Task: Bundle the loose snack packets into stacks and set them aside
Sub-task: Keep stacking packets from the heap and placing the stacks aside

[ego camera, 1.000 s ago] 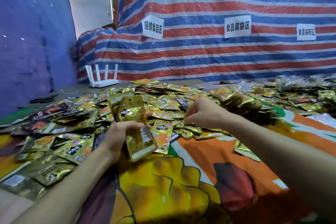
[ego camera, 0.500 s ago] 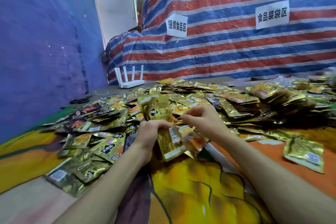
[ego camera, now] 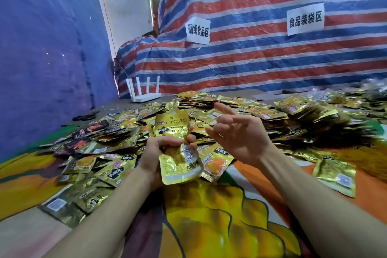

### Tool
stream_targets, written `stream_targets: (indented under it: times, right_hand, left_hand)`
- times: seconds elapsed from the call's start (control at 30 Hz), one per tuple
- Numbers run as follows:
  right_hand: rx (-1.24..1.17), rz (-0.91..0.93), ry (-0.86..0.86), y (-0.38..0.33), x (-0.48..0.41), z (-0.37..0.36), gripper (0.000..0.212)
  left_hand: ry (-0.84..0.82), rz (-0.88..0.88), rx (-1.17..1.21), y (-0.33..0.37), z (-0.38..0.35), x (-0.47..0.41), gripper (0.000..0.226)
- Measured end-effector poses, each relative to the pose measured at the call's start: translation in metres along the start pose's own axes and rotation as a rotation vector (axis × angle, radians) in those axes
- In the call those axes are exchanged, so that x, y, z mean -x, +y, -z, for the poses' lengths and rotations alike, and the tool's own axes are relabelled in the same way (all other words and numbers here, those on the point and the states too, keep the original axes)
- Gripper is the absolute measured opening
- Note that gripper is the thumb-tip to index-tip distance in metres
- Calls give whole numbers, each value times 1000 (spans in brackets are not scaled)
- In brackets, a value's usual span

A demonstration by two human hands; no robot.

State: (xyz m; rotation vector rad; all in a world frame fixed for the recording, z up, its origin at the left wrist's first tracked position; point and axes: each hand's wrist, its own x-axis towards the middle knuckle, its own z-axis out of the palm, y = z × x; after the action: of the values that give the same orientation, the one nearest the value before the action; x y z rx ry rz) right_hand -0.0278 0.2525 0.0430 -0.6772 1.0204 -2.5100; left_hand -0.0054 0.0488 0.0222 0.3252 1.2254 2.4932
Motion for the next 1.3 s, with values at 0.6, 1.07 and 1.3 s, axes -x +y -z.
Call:
stream_targets:
  times: [0.6, 1.07, 1.3]
  right_hand:
    - [870, 143, 135, 58, -2, -20, 63]
    - [1025, 367, 170, 67, 1, -27, 84]
    - [1039, 424, 225, 58, 1, -18, 78]
  left_hand:
    - [300, -414, 90, 8, 1, -7, 32]
    - [340, -313, 25, 4, 1, -13, 32]
    - [307, -238, -118, -6, -9, -13, 27]
